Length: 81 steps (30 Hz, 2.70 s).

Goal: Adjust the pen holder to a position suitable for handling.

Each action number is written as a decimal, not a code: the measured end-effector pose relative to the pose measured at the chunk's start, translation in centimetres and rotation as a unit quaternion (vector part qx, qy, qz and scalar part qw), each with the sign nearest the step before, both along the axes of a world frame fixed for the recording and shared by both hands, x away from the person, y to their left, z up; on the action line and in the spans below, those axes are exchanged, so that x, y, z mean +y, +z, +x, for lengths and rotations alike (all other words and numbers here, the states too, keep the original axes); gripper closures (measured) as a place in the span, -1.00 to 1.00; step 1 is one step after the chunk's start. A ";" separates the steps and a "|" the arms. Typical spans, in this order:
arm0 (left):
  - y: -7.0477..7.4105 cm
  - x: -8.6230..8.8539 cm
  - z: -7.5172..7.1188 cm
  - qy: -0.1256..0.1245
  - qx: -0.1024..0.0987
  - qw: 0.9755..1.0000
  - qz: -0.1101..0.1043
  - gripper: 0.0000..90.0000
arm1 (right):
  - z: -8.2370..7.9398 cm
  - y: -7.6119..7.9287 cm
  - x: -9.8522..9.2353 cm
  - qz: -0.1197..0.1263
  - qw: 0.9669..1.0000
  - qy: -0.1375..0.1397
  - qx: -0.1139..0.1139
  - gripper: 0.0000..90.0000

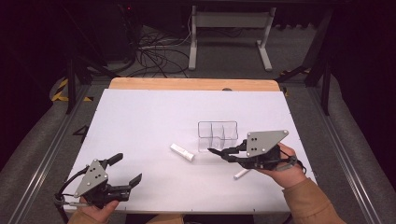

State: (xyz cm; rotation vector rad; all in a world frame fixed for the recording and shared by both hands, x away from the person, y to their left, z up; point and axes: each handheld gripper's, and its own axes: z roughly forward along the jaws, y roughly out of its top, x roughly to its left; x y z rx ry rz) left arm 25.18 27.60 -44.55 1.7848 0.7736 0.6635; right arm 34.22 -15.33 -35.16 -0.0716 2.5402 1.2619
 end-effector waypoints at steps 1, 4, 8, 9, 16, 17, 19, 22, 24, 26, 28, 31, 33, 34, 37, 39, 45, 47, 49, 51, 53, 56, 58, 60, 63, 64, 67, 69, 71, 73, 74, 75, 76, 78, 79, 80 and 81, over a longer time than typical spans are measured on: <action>0.0 0.0 0.0 0.000 0.000 1.000 0.000 -0.75 | 0.0 0.1 0.1 0.007 1.000 -0.003 0.004 0.76; 0.0 0.1 0.0 0.000 -0.003 1.000 0.001 -0.75 | 0.2 0.5 0.3 0.031 0.999 -0.018 0.015 0.76; 0.0 0.1 0.0 0.003 -0.006 1.000 0.004 -0.75 | 0.6 0.8 0.6 0.049 0.998 -0.038 0.023 0.76; 0.0 0.2 0.0 0.004 -0.007 1.000 0.005 -0.75 | 0.8 0.9 0.8 0.058 0.997 -0.048 0.027 0.76; 0.0 0.2 0.0 0.004 -0.005 1.000 0.001 -0.75 | 1.5 1.0 1.4 0.086 0.992 -0.083 0.037 0.76; 0.0 0.2 0.0 0.005 -0.005 1.000 0.002 -0.75 | 1.6 1.0 1.6 0.092 0.991 -0.089 0.040 0.76; 0.0 0.3 0.1 0.005 -0.008 1.000 0.007 -0.75 | 1.9 0.9 1.8 0.101 0.989 -0.097 0.045 0.76; 0.1 0.4 0.0 0.007 -0.006 1.000 0.002 -0.75 | 2.2 0.7 2.2 0.113 0.986 -0.114 0.046 0.76; 0.1 0.4 0.0 0.006 -0.006 1.000 0.004 -0.75 | 2.5 0.6 2.5 0.120 0.984 -0.122 0.046 0.76; 0.1 0.4 0.0 0.006 -0.006 1.000 0.004 -0.75 | 2.7 0.5 2.7 0.128 0.982 -0.132 0.047 0.76; 0.1 0.4 0.0 0.006 -0.006 1.000 0.005 -0.75 | 3.0 0.4 2.9 0.137 0.979 -0.142 0.050 0.76; 0.1 0.5 0.0 0.006 -0.006 1.000 0.005 -0.75 | 3.5 0.2 3.2 0.157 0.973 -0.160 0.061 0.76; 0.0 0.4 0.0 0.008 -0.006 1.000 -0.001 -0.75 | 3.7 0.2 3.2 0.161 0.971 -0.165 0.063 0.76; 0.1 0.5 0.0 0.008 -0.006 1.000 0.000 -0.75 | 4.0 0.1 3.4 0.169 0.968 -0.170 0.070 0.76; 0.1 0.5 0.0 0.008 -0.006 1.000 0.000 -0.75 | 4.2 0.0 3.5 0.171 0.966 -0.178 0.074 0.76; 0.1 0.5 0.0 0.008 -0.006 1.000 -0.001 -0.75 | 4.4 0.0 3.6 0.174 0.965 -0.184 0.072 0.76; 0.0 0.5 0.0 0.008 -0.006 1.000 -0.001 -0.75 | 4.7 -0.1 3.7 0.181 0.962 -0.194 0.070 0.76; 0.0 0.5 0.0 0.008 -0.006 1.000 0.000 -0.75 | 4.8 -0.2 3.9 0.187 0.960 -0.197 0.066 0.75; 0.0 0.5 0.0 0.008 -0.006 1.000 0.000 -0.75 | 4.9 -0.2 3.9 0.189 0.960 -0.198 0.065 0.75; 0.0 0.5 0.0 0.007 -0.007 1.000 0.003 -0.75 | 5.1 -0.3 4.1 0.195 0.959 -0.196 0.064 0.75; 0.0 0.5 0.0 0.007 -0.007 1.000 0.004 -0.75 | 5.3 -0.4 4.3 0.197 0.959 -0.196 0.059 0.75; 0.0 0.5 0.0 0.007 -0.007 1.000 0.004 -0.75 | 5.6 -0.7 4.9 0.194 0.960 -0.196 0.041 0.75; 0.0 0.6 0.1 0.007 -0.007 1.000 0.005 -0.75 | 5.8 -0.8 5.0 0.193 0.961 -0.195 0.036 0.75; 0.1 0.6 0.1 0.006 -0.006 1.000 0.006 -0.75 | 6.1 -1.0 5.3 0.193 0.961 -0.194 0.033 0.75; 0.1 0.6 0.0 0.007 -0.006 1.000 0.004 -0.75 | 6.5 -1.3 5.6 0.197 0.960 -0.195 0.033 0.75; 0.0 0.6 0.0 0.007 -0.004 1.000 0.001 -0.75 | 6.6 -1.4 5.7 0.198 0.960 -0.195 0.030 0.75; 0.0 0.6 0.1 0.006 -0.006 1.000 0.001 -0.75 | 7.0 -1.7 6.0 0.198 0.960 -0.196 0.024 0.75; 0.0 0.6 0.1 0.006 -0.005 1.000 0.001 -0.75 | 7.3 -2.0 6.2 0.197 0.960 -0.197 0.023 0.75; 0.0 0.6 0.1 0.006 -0.005 1.000 0.000 -0.75 | 7.4 -2.1 6.3 0.198 0.960 -0.196 0.025 0.75; 0.0 0.6 0.1 0.007 -0.007 1.000 0.000 -0.75 | 7.5 -2.4 6.4 0.201 0.959 -0.197 0.026 0.75; 0.0 0.6 0.1 0.006 -0.006 1.000 -0.001 -0.75 | 7.6 -2.5 6.5 0.202 0.959 -0.198 0.027 0.75; 0.0 0.6 0.1 0.006 -0.006 1.000 0.001 -0.75 | 7.7 -2.6 6.5 0.203 0.959 -0.198 0.027 0.75; 0.0 0.6 0.1 0.006 -0.007 1.000 0.000 -0.75 | 7.8 -2.7 6.6 0.205 0.958 -0.199 0.027 0.75; 0.0 0.7 0.1 0.006 -0.007 1.000 0.000 -0.75 | 7.9 -2.9 6.7 0.205 0.957 -0.201 0.029 0.75; 0.0 0.7 0.1 0.006 -0.007 1.000 0.000 -0.75 | 8.1 -3.2 6.8 0.203 0.957 -0.205 0.029 0.74; 0.0 0.7 0.1 0.006 -0.007 1.000 -0.001 -0.75 | 8.1 -3.3 6.8 0.202 0.957 -0.207 0.030 0.75; 0.0 0.7 0.1 0.005 -0.006 1.000 -0.001 -0.75 | 8.1 -3.3 6.8 0.202 0.957 -0.207 0.030 0.75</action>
